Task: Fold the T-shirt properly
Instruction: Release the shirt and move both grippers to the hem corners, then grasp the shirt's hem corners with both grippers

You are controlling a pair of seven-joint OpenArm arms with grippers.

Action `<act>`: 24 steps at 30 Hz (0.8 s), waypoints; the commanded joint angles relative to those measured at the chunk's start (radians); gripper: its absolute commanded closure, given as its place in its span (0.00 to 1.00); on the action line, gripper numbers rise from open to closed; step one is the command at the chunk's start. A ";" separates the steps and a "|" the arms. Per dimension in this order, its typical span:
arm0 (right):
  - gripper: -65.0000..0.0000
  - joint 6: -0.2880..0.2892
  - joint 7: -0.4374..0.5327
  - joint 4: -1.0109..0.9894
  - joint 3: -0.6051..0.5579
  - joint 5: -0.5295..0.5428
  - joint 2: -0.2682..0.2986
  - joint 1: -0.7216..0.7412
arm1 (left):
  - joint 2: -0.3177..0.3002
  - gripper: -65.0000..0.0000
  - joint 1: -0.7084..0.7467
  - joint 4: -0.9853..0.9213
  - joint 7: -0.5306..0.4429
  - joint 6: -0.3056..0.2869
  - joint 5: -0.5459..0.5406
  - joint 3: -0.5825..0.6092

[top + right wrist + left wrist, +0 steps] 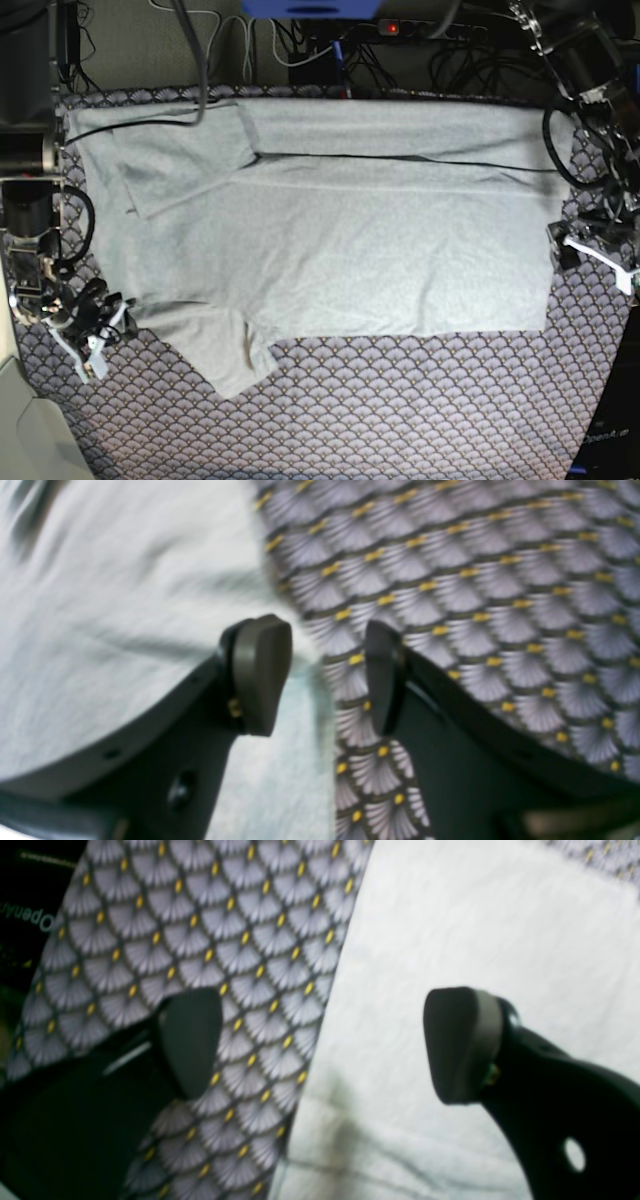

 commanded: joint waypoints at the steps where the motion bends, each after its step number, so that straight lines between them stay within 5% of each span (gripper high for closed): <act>1: 0.55 0.002 0.028 0.006 0.004 0.012 0.014 0.036 | -0.010 0.04 -0.014 0.013 -0.010 -0.003 -0.002 -0.001; 21: 0.56 -0.002 0.063 -0.029 0.007 0.012 0.014 -0.037 | 0.007 0.04 -0.115 -0.111 -0.015 -0.003 -0.001 0.002; 24: 0.63 -0.002 0.063 -0.029 0.007 0.012 0.014 -0.037 | 0.007 0.04 -0.166 -0.191 -0.047 -0.003 -0.001 0.005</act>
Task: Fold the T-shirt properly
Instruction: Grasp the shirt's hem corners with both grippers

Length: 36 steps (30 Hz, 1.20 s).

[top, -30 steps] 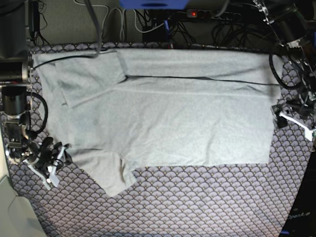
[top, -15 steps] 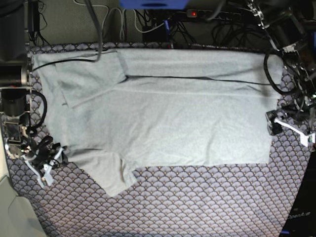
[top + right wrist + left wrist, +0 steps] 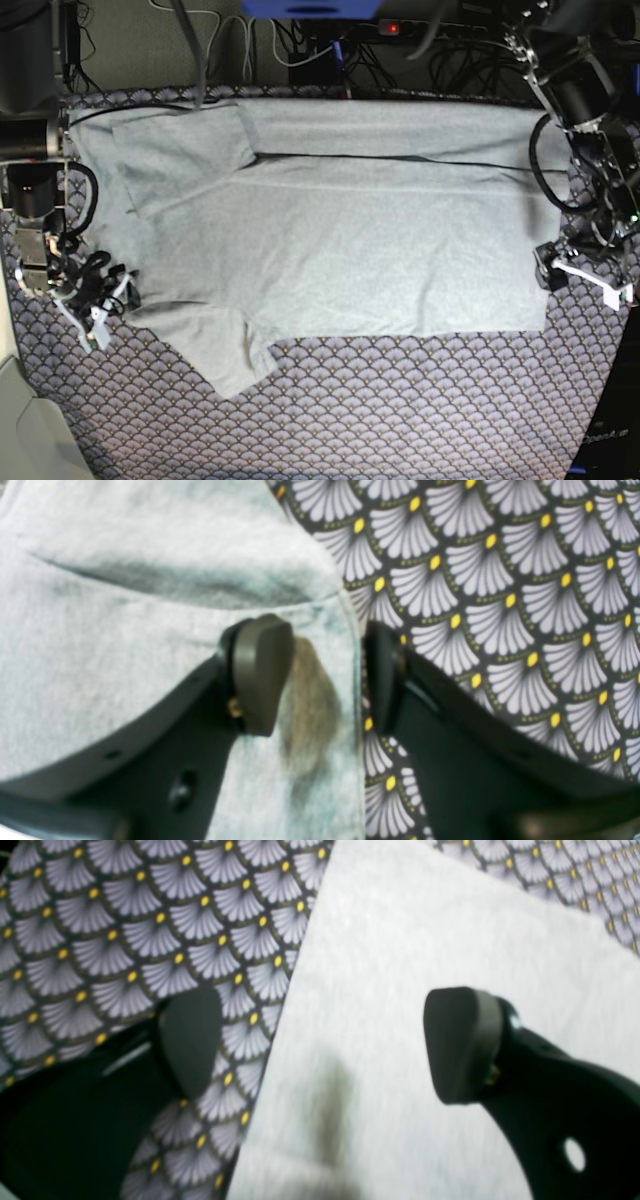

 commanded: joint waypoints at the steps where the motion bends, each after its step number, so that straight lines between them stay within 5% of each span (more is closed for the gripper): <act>1: 0.69 0.000 0.022 0.015 0.006 0.011 0.014 0.029 | -0.016 0.04 -0.039 -0.014 -0.038 -0.006 -0.014 0.011; 5: 1.00 0.000 0.013 0.015 0.007 0.011 0.010 0.027 | -0.045 0.04 -0.127 -0.190 -0.157 -0.006 0.040 0.117; 18: 1.00 0.000 0.016 0.018 0.013 0.011 0.010 0.001 | -0.054 0.04 -0.403 -0.792 -0.604 -0.006 0.243 0.239; 36: 1.00 0.000 0.016 0.021 0.007 0.011 0.010 0.001 | -0.043 0.04 -0.403 -0.923 -0.742 -0.013 0.276 0.239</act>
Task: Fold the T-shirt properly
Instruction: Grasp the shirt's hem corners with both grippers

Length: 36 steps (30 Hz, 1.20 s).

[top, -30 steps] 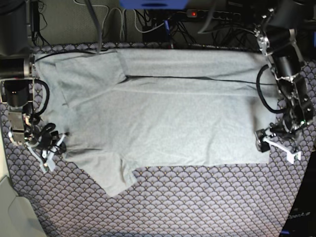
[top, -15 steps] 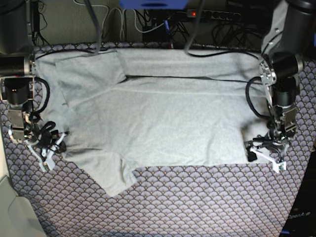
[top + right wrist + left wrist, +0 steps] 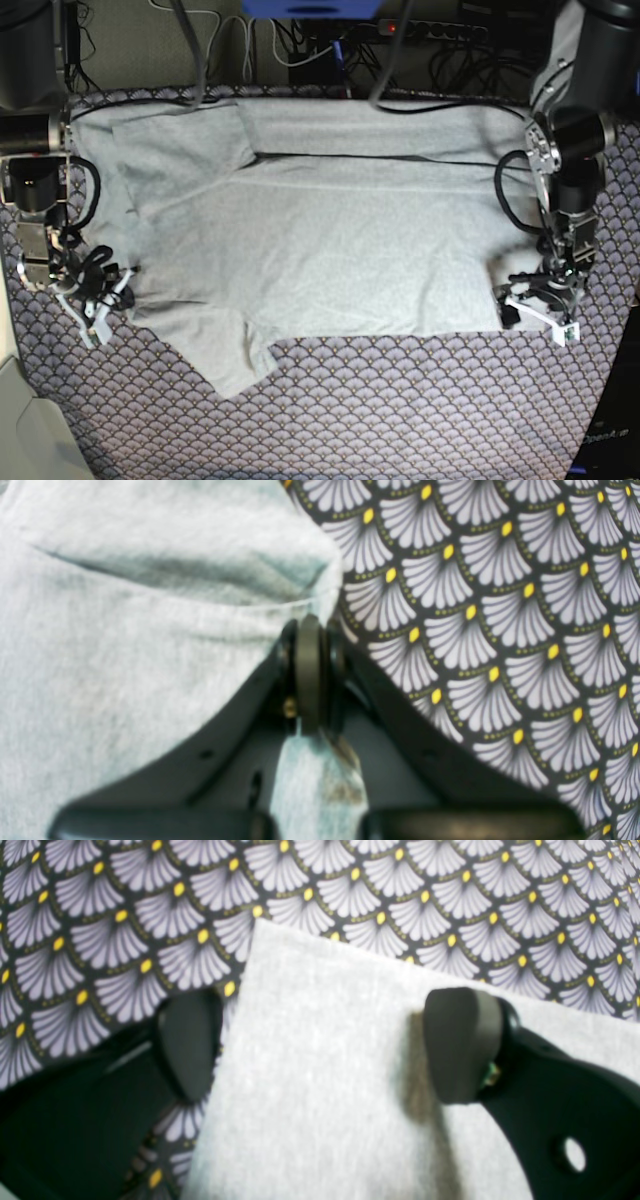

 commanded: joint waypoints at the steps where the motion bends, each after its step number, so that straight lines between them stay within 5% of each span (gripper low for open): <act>1: 1.00 0.001 0.002 0.014 0.002 0.003 0.014 0.026 | -0.005 0.04 -0.013 0.003 0.047 -0.004 -0.006 0.002; 11: 1.00 0.001 0.001 0.014 0.002 0.003 0.014 0.026 | -0.006 0.05 -0.012 0.003 0.050 -0.016 -0.008 0.002; 16: 1.00 0.001 0.001 0.009 0.002 0.003 0.016 0.026 | -0.005 0.12 0.007 0.003 0.050 -0.105 -0.009 0.002; 25: 1.00 0.001 0.001 0.009 0.001 0.003 0.016 0.026 | -0.005 0.20 0.008 0.003 0.048 -0.054 -0.008 0.002; 27: 1.00 0.001 0.001 0.009 0.001 0.003 0.016 0.026 | -0.005 0.32 0.008 0.003 0.048 -0.054 -0.006 0.002; 32: 1.00 0.001 0.001 0.012 0.001 0.003 0.017 0.026 | -0.005 0.96 0.008 0.003 0.047 -0.044 -0.006 0.002; 36: 1.00 0.001 0.004 0.015 0.002 0.003 0.019 0.026 | -0.005 0.97 0.008 0.012 0.051 -0.010 -0.009 0.000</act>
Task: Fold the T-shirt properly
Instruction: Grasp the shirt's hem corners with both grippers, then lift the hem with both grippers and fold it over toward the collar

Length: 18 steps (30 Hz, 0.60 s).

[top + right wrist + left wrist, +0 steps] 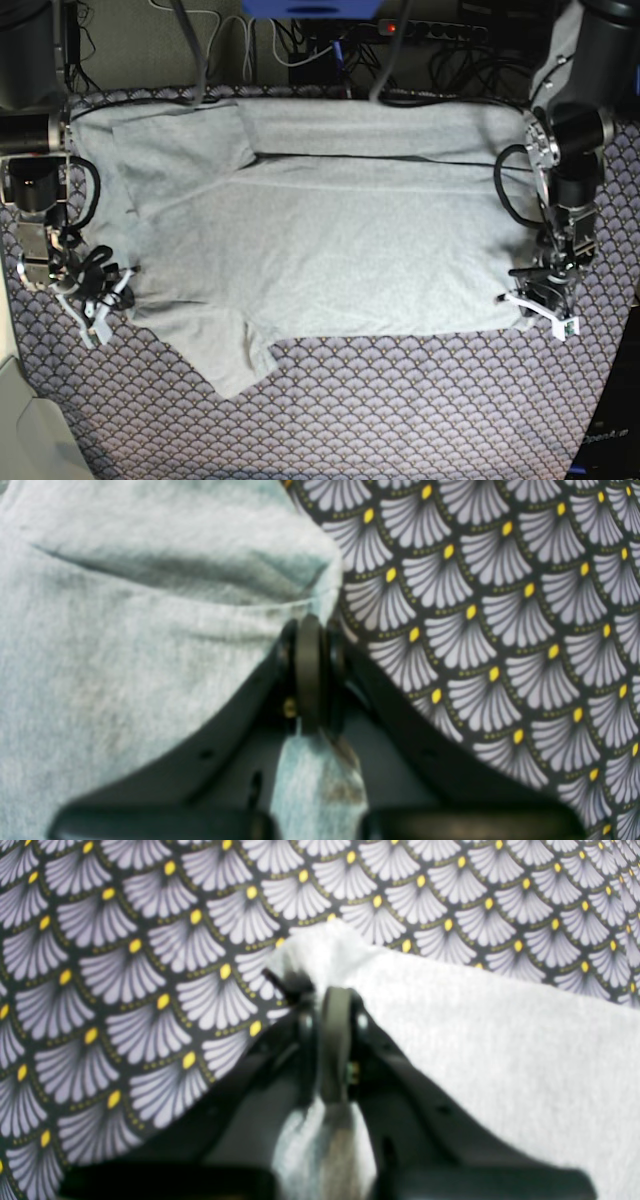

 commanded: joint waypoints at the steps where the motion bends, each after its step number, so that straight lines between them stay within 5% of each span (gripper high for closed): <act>1: 1.00 0.001 0.004 0.016 0.007 0.003 0.018 0.028 | -0.004 0.99 -0.011 0.004 0.042 0.013 0.010 0.002; 9: 1.00 0.001 -0.063 0.203 0.012 0.006 0.059 -0.040 | -0.015 0.99 -0.012 0.028 0.049 0.019 0.009 -0.004; 18: 1.00 0.004 -0.172 0.422 0.153 0.007 0.068 -0.169 | -0.004 0.99 0.098 0.386 0.278 0.017 -0.059 -0.002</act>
